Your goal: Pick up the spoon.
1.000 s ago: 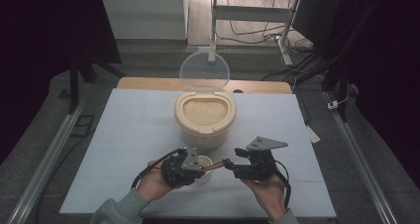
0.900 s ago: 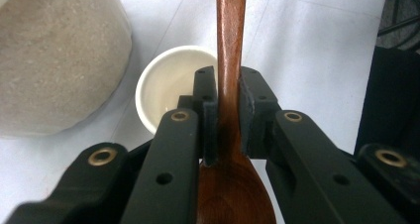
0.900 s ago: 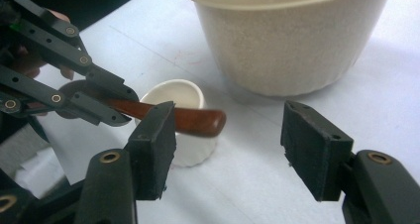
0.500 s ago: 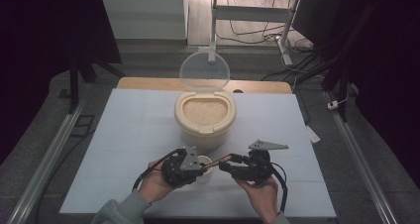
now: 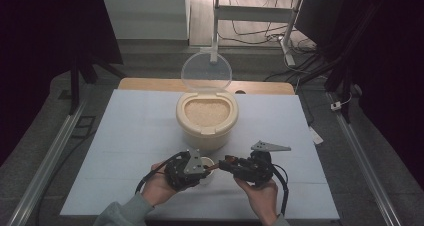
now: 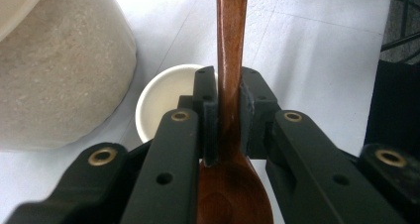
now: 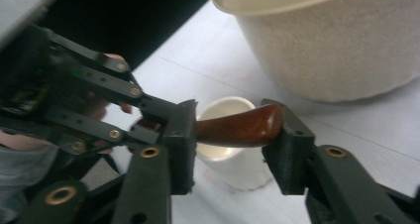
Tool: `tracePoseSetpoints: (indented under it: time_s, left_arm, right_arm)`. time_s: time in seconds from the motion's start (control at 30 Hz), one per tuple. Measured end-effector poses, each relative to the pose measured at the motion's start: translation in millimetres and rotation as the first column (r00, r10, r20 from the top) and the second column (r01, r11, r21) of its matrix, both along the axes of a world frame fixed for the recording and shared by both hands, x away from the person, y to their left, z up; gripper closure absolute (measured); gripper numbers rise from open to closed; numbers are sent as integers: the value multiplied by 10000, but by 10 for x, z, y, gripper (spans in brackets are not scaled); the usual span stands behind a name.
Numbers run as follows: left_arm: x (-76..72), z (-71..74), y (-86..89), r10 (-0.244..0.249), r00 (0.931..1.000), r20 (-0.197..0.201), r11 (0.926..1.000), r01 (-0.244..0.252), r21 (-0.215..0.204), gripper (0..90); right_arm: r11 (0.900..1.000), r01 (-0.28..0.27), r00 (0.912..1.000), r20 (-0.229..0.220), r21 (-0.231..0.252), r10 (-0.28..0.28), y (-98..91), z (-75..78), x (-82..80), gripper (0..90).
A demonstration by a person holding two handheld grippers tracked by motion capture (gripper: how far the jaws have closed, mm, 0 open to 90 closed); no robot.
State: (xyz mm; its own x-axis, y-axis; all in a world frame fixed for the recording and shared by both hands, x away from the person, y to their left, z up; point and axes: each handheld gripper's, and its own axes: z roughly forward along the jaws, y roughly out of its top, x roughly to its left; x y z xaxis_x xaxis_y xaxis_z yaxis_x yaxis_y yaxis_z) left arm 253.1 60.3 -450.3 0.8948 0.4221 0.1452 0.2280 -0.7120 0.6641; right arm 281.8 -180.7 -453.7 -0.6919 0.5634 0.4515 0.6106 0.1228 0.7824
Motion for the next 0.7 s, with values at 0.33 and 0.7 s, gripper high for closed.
tracePoseSetpoints:
  time_s: [0.33, 0.7]
  left_arm:
    - [-14, 8, 4, -99, 10000, 17, 9999, 98, 44, 790]
    - [-15, 17, 23, -195, 9998, -81, 9998, 195, -20, 786]
  right_arm:
    - [9879, -653, 9979, 80, 1408, 648, -41, 29, 9, 800]
    - [9790, -976, 9952, 280, 1789, 941, -33, 32, 5, 826]
